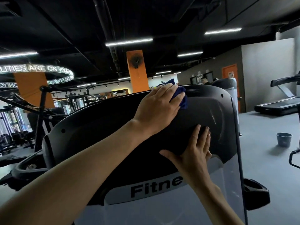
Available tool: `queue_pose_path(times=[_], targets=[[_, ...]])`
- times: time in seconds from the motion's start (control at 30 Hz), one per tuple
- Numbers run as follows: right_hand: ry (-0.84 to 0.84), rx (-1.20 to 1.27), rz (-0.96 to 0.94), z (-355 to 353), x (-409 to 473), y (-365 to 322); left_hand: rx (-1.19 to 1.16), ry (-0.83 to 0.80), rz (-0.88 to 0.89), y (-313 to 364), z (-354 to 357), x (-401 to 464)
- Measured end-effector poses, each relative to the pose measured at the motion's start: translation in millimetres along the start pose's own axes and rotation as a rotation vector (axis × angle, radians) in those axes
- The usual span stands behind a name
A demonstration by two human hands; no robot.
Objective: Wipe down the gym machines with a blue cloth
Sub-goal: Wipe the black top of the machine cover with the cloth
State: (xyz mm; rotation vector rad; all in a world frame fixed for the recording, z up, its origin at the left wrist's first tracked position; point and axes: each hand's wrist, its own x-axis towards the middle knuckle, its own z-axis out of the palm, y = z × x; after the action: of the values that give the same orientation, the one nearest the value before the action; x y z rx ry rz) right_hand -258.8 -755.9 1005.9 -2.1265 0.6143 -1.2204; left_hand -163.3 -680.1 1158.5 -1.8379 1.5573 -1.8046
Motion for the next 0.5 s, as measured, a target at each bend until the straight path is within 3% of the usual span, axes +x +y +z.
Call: queue_pose_path(times=[0.13, 0.37, 0.5], targets=[[0.006, -0.01, -0.008, -1.4, -1.9, 0.5, -0.032, -0.012, -0.018, 12.3, 3.6, 9.2], [0.006, 0.007, -0.01, 1.0, -0.4, 7.0, 0.009, 0.064, 0.106, -25.4, 1.0, -62.4], [0.0, 0.002, -0.056, -1.1, 0.3, 17.4, -0.087, 0.067, -0.1, -39.9, -8.2, -41.6]])
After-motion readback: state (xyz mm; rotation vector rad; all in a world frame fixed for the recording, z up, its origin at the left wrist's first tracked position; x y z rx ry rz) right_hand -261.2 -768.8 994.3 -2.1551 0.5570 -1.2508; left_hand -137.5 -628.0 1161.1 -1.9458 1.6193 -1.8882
